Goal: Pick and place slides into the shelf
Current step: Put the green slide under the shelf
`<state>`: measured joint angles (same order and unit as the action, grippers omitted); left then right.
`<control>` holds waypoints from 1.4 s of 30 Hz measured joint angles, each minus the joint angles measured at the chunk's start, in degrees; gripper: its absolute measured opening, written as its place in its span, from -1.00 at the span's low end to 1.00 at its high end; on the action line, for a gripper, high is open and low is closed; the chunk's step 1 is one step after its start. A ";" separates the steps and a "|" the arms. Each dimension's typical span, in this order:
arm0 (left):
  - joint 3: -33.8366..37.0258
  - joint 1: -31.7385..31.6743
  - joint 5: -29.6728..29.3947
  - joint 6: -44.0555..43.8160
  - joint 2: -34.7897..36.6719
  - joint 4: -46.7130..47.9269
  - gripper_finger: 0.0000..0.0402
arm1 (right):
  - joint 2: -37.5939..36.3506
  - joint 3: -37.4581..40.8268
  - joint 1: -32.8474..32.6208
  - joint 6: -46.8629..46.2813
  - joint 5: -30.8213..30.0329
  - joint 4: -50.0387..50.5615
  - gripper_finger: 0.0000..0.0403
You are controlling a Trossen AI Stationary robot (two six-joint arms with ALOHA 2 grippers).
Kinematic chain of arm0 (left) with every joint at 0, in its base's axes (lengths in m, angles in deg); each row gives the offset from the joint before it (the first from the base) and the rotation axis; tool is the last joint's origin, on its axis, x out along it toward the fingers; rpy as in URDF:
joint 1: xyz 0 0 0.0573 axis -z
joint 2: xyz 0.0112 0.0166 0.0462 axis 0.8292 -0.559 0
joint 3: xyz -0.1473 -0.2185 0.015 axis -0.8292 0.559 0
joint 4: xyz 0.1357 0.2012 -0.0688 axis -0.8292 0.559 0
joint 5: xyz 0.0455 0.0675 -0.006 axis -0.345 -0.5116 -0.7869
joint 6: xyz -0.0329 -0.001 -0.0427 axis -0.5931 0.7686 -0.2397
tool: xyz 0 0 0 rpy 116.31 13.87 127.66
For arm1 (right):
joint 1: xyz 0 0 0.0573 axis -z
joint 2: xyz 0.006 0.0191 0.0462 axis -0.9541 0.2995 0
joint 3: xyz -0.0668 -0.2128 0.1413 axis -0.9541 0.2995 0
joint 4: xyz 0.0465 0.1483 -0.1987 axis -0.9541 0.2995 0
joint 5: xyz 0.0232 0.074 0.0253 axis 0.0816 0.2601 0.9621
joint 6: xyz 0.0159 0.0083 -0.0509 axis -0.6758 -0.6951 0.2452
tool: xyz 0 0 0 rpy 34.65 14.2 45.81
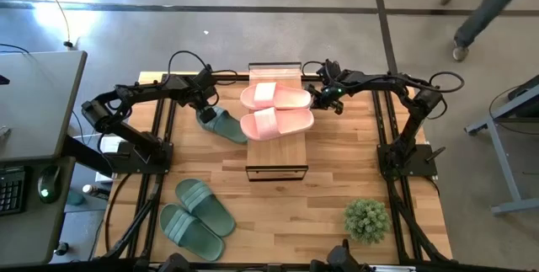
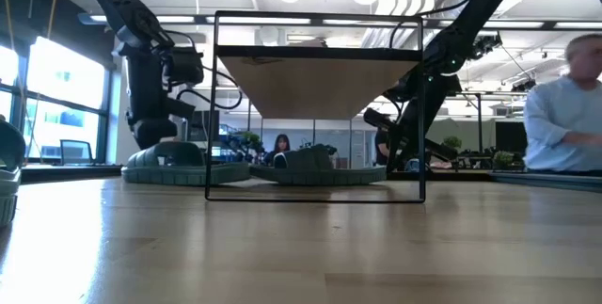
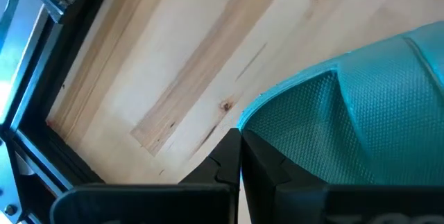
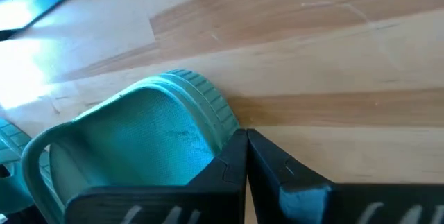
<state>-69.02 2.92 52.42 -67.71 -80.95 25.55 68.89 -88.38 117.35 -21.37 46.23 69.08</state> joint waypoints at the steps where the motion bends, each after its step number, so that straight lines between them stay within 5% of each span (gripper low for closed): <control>1: 0.00 0.31 -0.02 0.47 0.00 0.19 -1.00 | 0.00 0.00 0.00 0.10 -0.01 0.00 -1.00; 18: 0.00 3.29 5.81 2.88 0.13 3.54 -1.00 | -0.04 0.00 0.07 1.84 0.85 -0.16 -1.00; 42: 0.00 8.64 5.44 -16.05 0.15 2.87 -1.00 | -0.09 0.02 -4.50 1.60 3.64 -0.34 -1.00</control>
<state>-69.02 11.57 57.87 -83.76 -80.80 28.42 68.80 -88.35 112.85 -19.77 49.88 68.74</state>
